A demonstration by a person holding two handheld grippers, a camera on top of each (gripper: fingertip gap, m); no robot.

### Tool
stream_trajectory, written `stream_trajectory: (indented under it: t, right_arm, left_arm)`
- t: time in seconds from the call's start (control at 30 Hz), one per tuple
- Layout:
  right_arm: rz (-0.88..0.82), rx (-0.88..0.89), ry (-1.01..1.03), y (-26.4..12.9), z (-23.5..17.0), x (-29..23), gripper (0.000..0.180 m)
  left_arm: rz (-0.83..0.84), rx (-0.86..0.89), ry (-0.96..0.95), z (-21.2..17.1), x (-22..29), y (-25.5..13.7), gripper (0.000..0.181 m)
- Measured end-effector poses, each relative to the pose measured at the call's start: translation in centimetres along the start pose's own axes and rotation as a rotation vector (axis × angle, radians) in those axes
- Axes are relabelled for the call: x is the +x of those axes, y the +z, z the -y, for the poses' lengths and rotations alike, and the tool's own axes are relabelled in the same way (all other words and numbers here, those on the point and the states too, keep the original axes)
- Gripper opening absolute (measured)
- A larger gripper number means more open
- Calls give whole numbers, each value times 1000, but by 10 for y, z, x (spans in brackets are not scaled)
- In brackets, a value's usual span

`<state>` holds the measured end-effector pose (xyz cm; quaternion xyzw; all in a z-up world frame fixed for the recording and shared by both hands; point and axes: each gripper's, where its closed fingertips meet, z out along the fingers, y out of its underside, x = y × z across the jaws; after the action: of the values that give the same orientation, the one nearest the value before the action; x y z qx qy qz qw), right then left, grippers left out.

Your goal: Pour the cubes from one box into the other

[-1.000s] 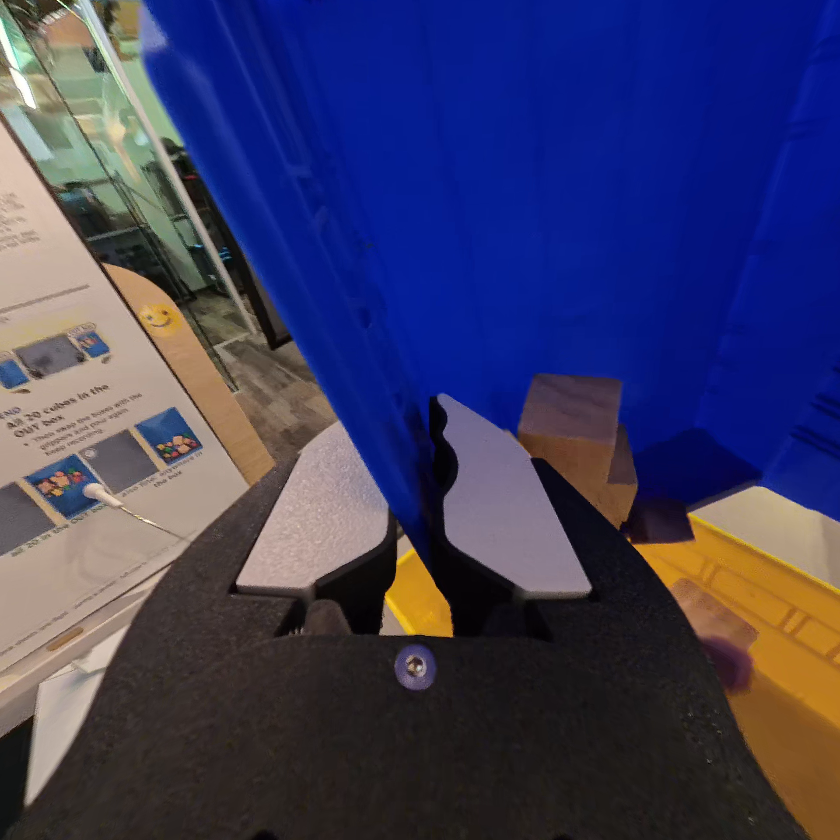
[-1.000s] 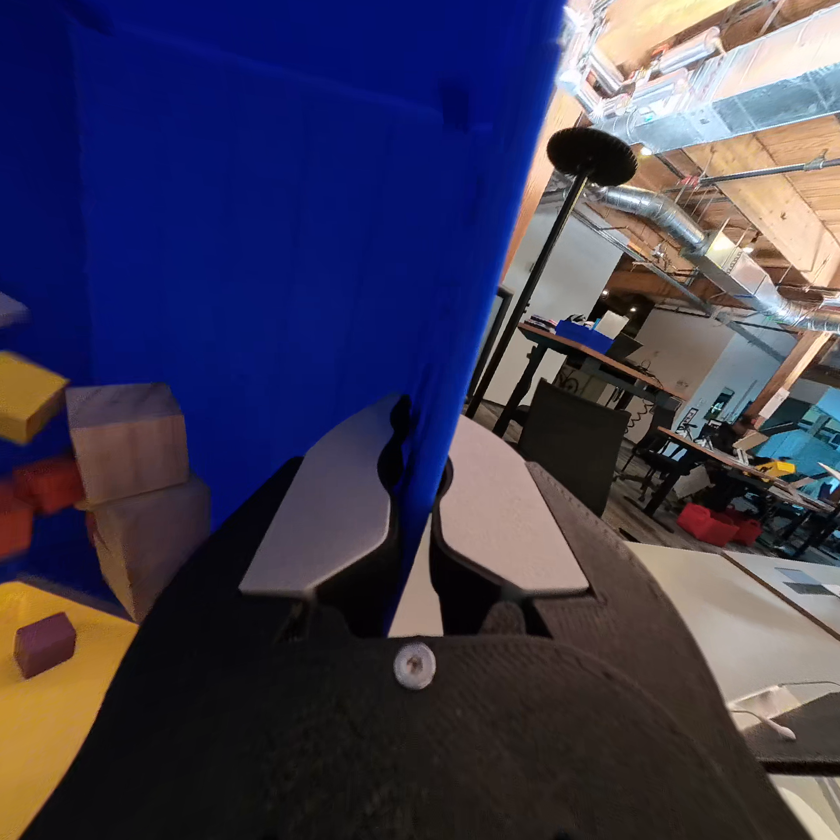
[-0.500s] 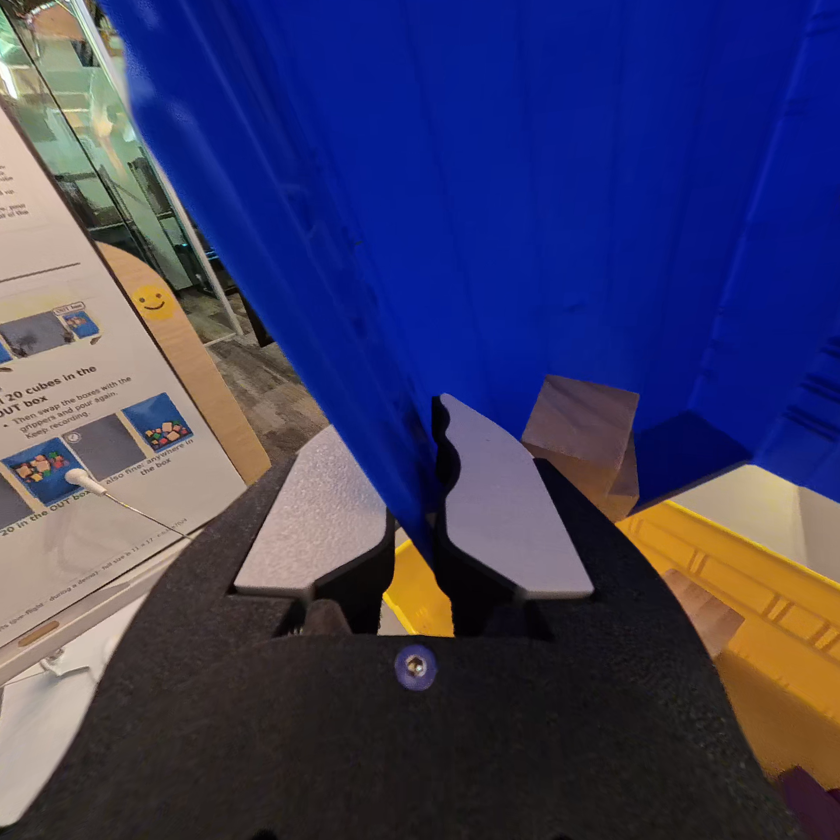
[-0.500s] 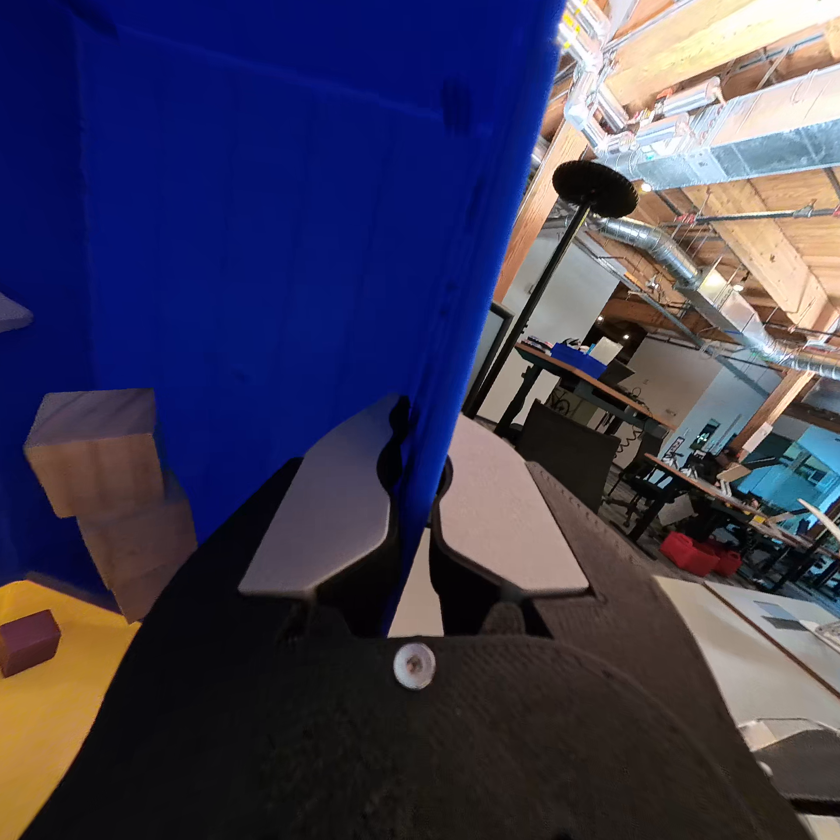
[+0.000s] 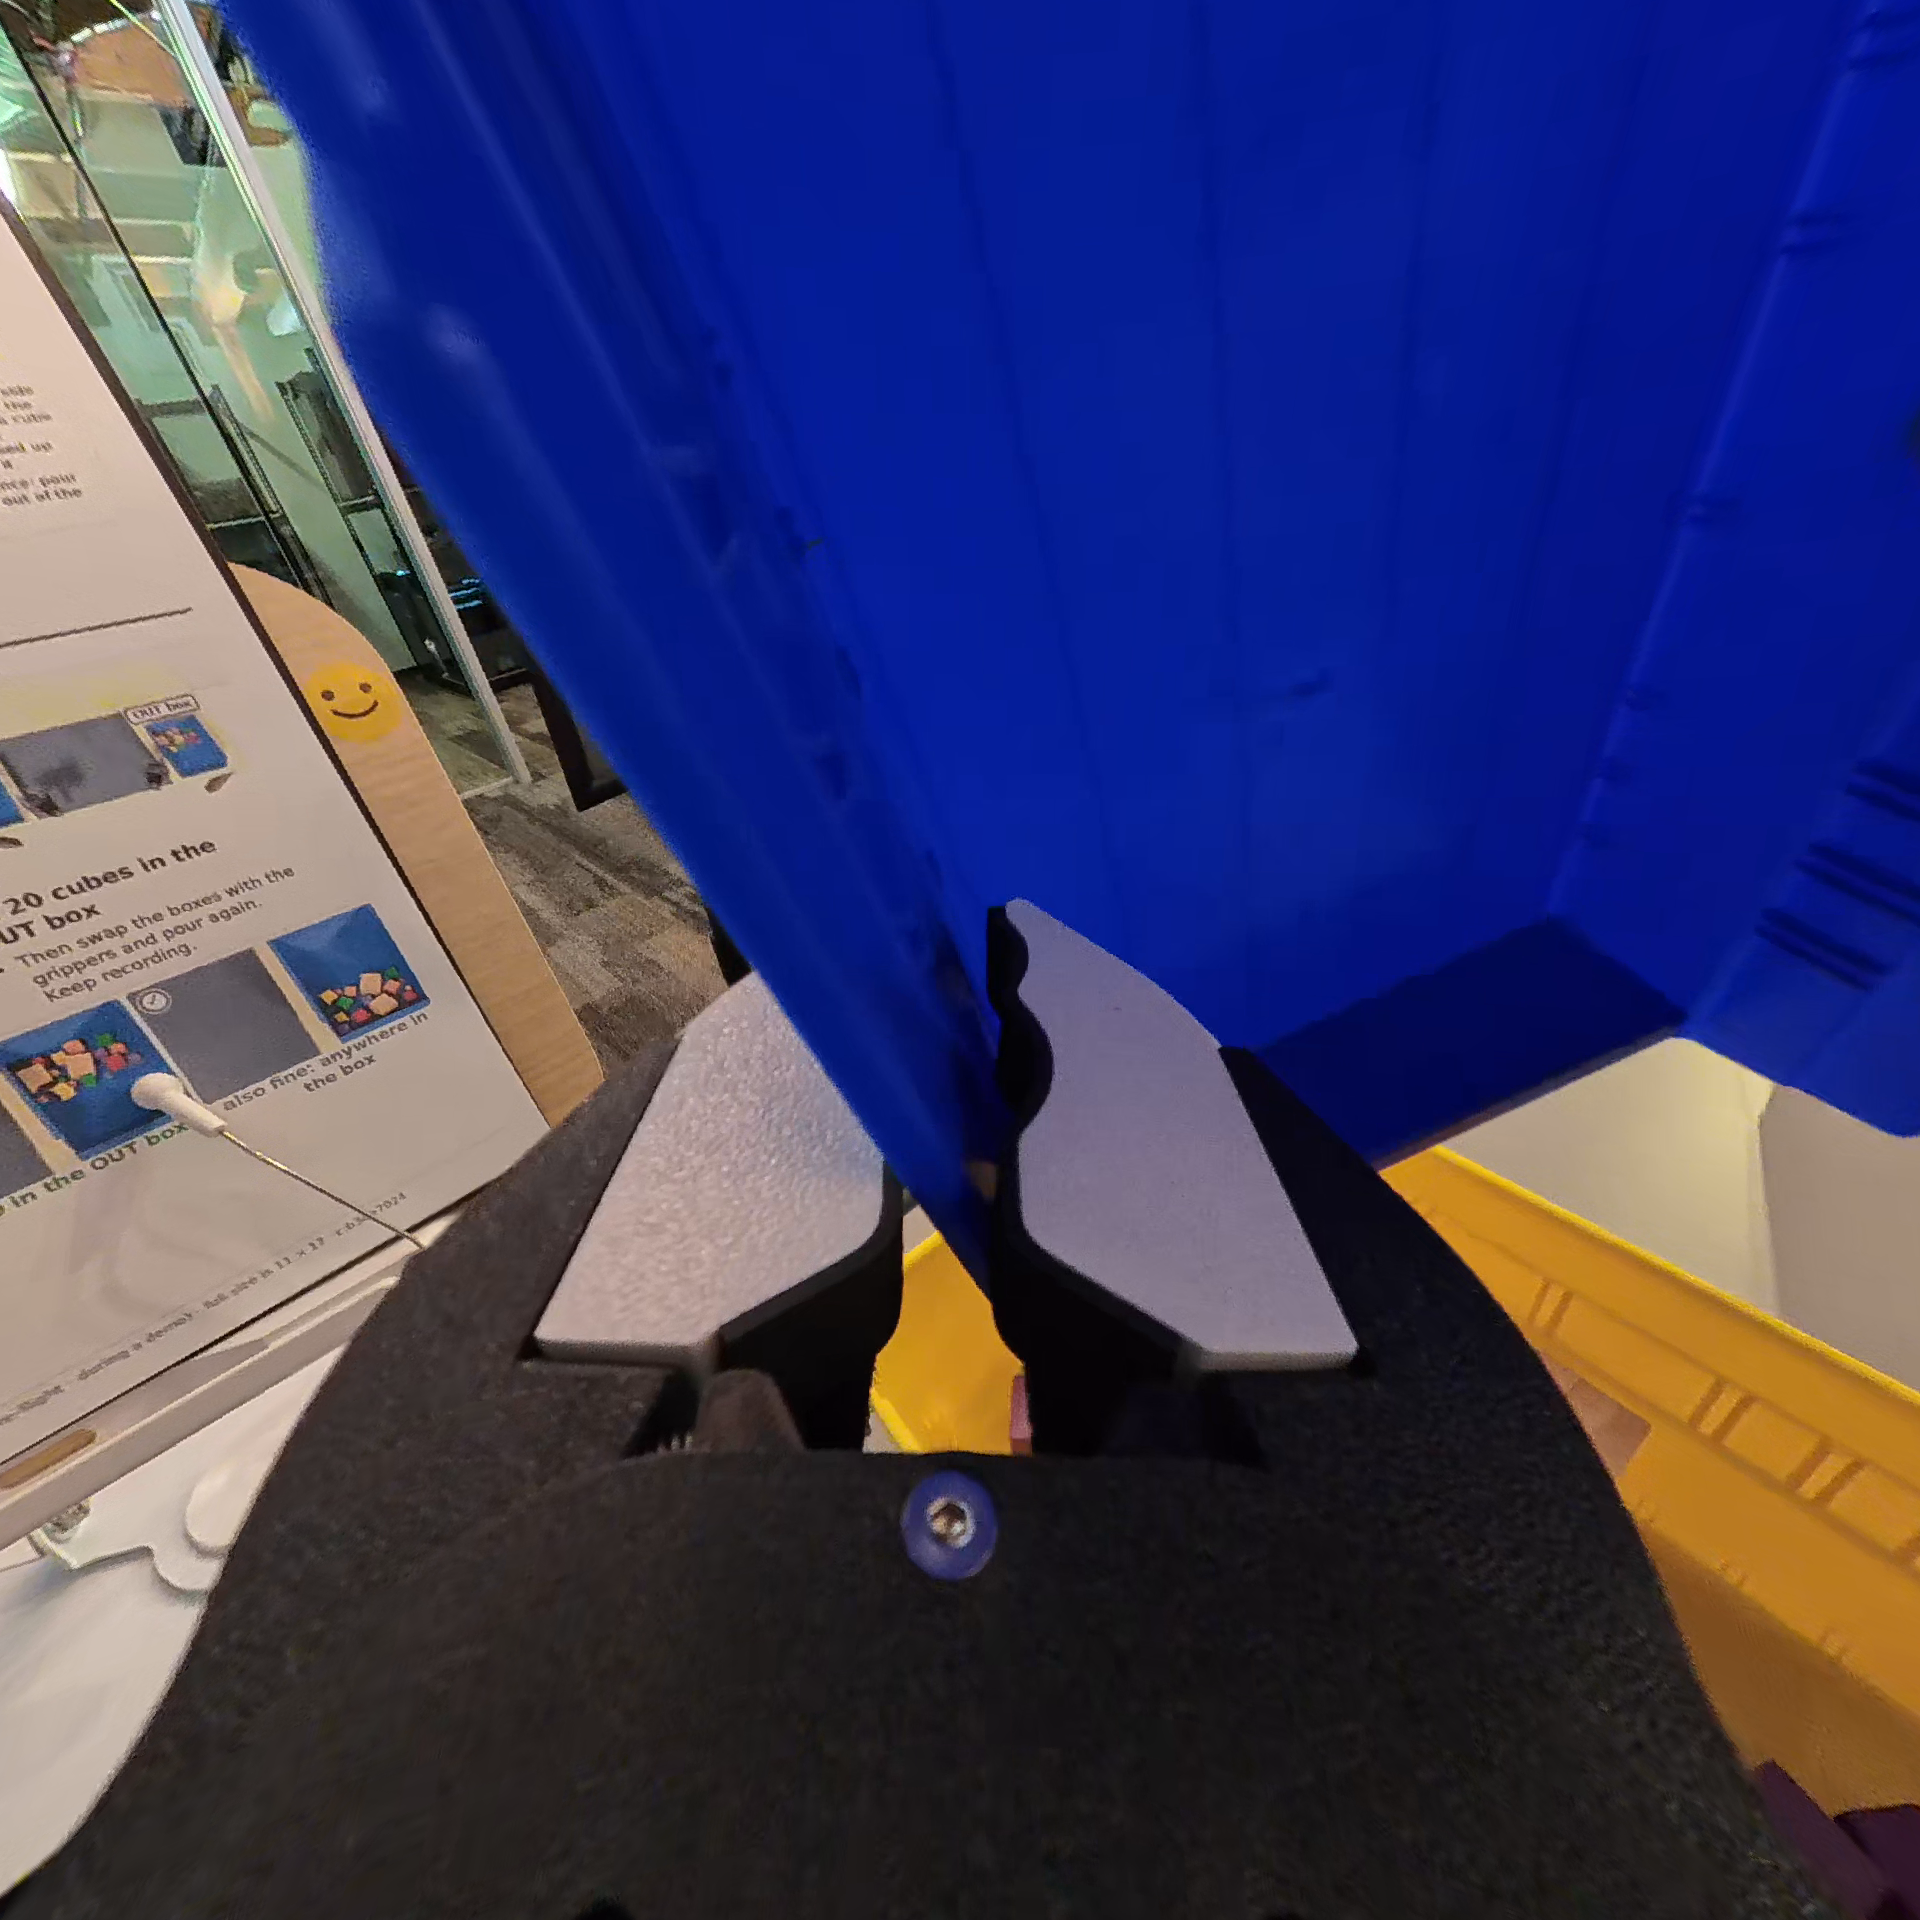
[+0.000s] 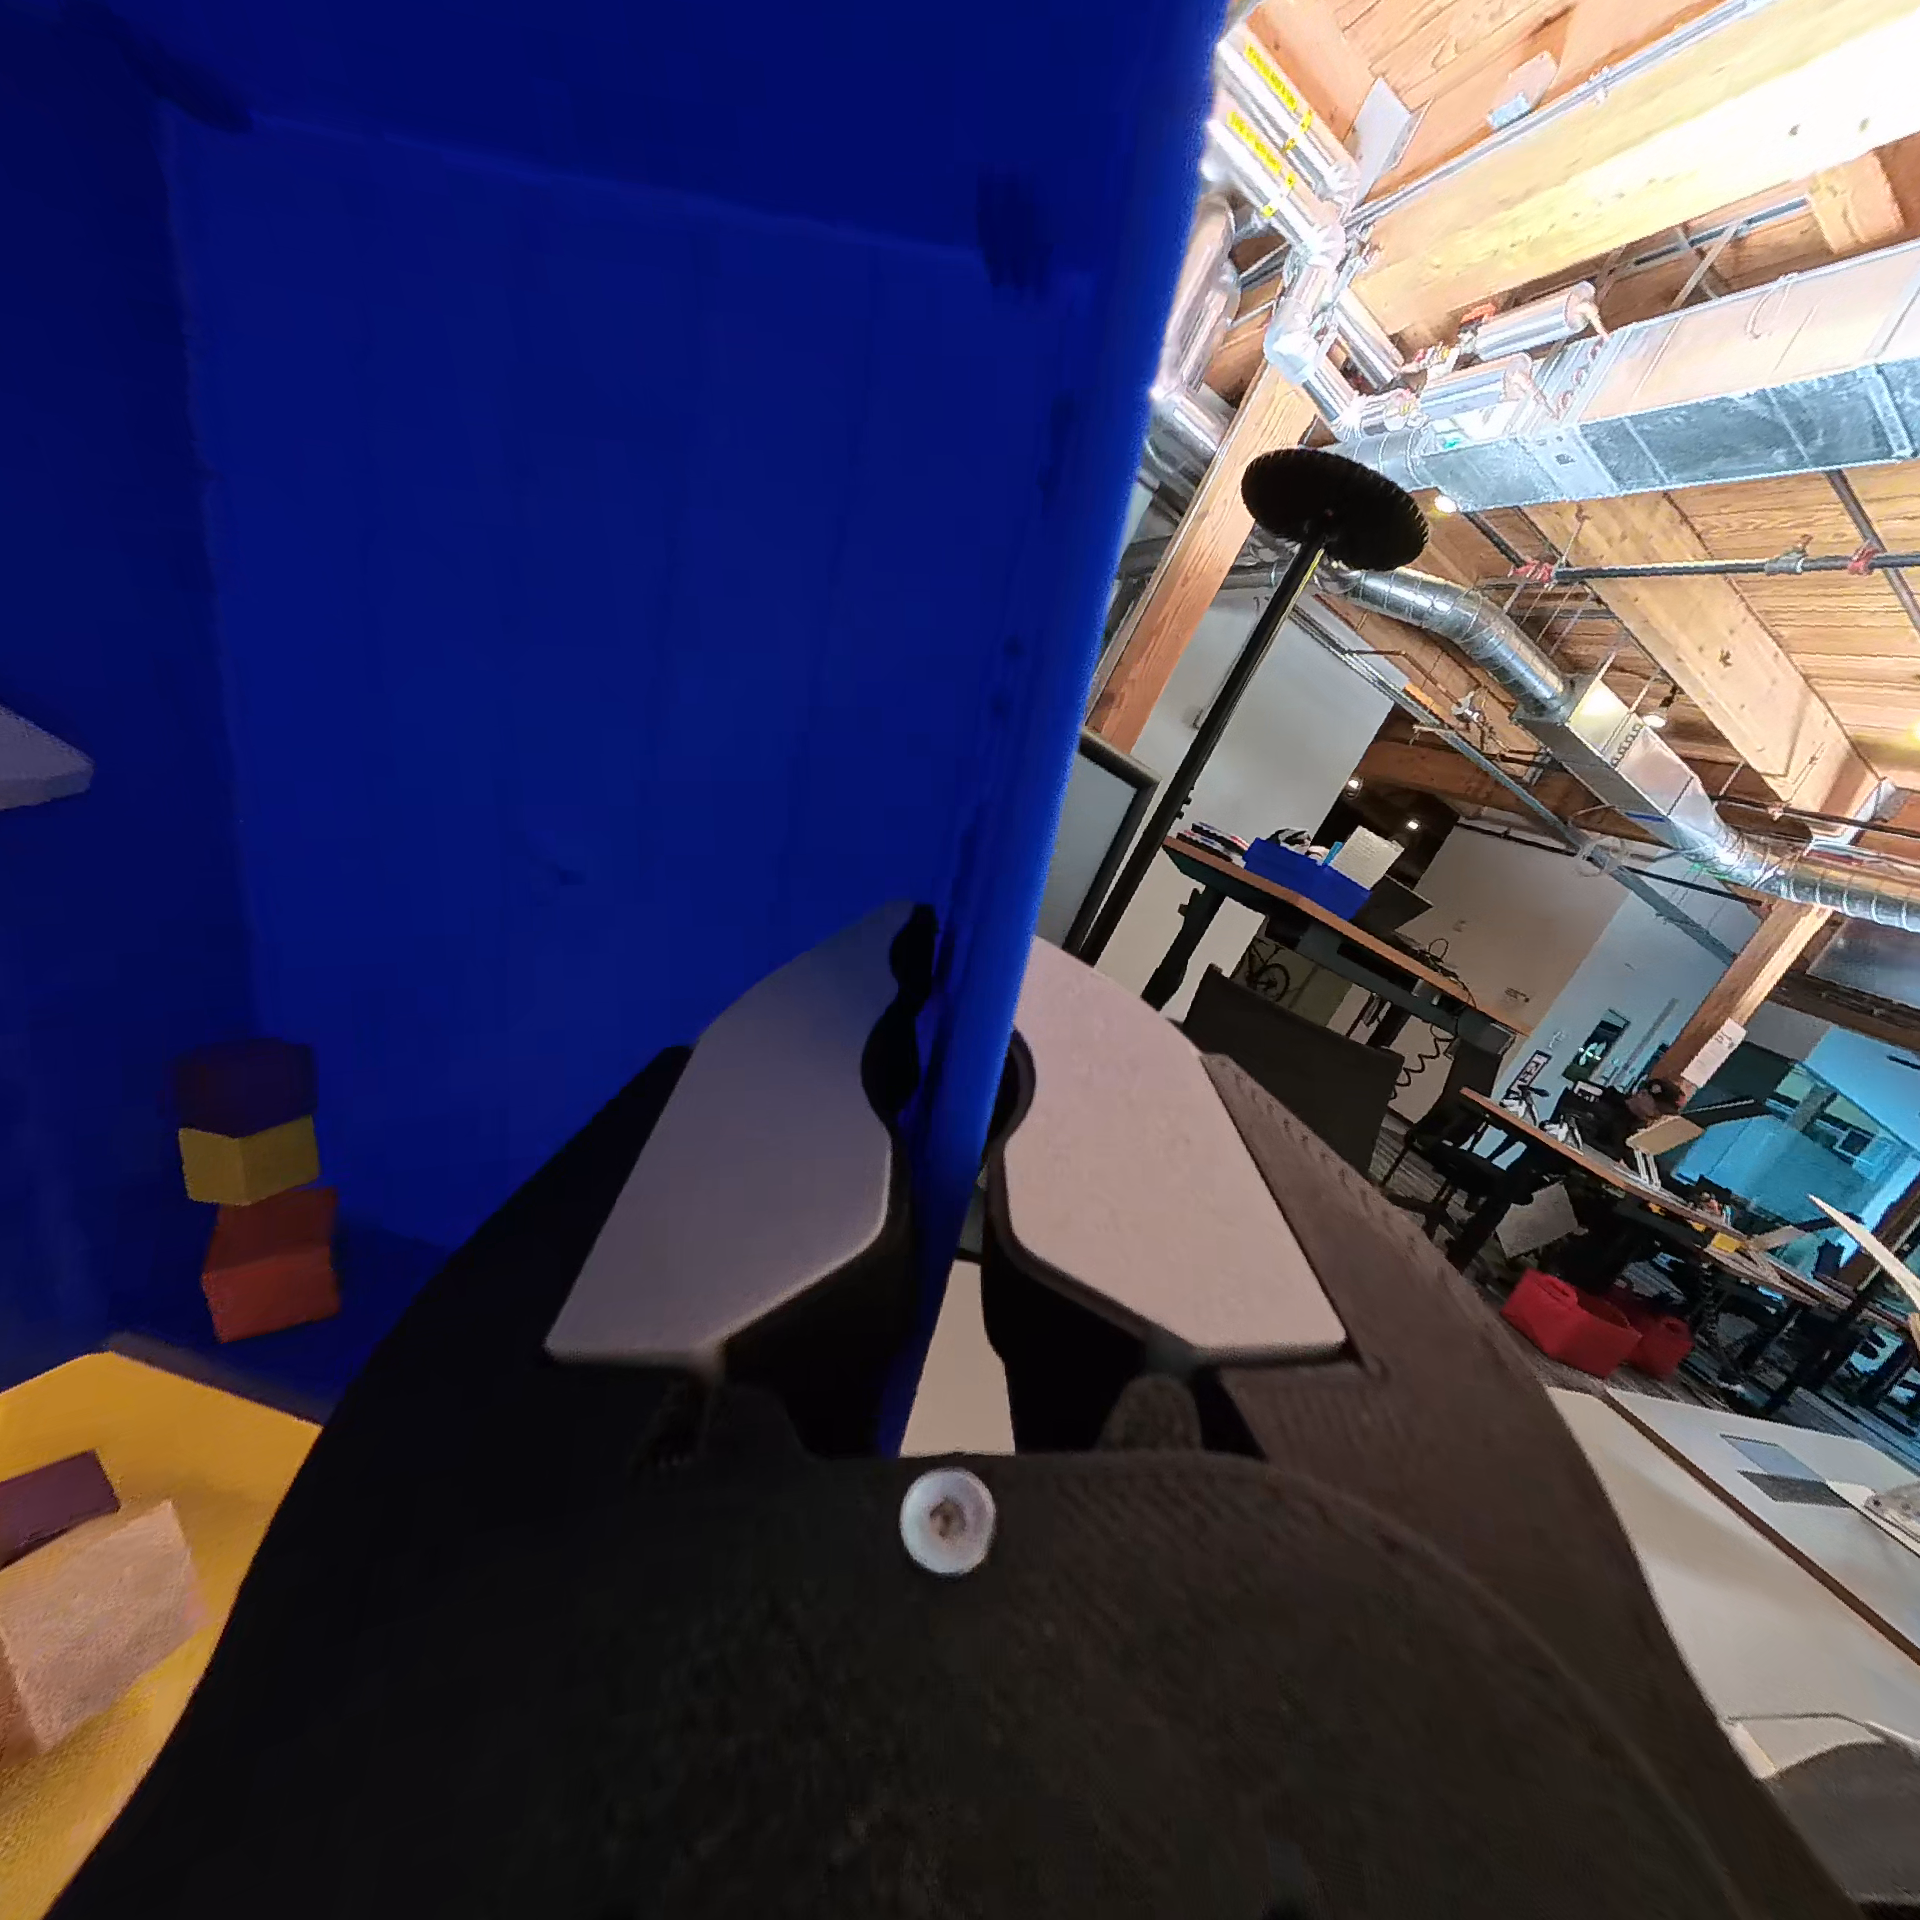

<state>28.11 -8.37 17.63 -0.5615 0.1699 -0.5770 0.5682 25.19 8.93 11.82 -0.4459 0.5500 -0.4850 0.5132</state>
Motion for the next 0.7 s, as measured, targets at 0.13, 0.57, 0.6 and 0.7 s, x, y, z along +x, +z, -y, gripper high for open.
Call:
stream_trajectory:
  t: [0.13, 0.57, 0.6, 0.7]
  right_arm:
    - [-10, 36, 0, -4, 9, 3, 7]
    - [97, -164, -100, 22, 27, 22, 6]
    - [106, -184, -143, 26, 35, 28, 6]
    - [125, -252, -258, 39, 51, 48, 6]
  left_arm:
    - [-9, 25, -11, 3, 2, -3, 13]
    - [-146, -102, -209, 8, 28, 0, 24]
    - [-167, -122, -249, 13, 32, 3, 25]
    - [-253, -190, -316, 24, 48, 12, 27]
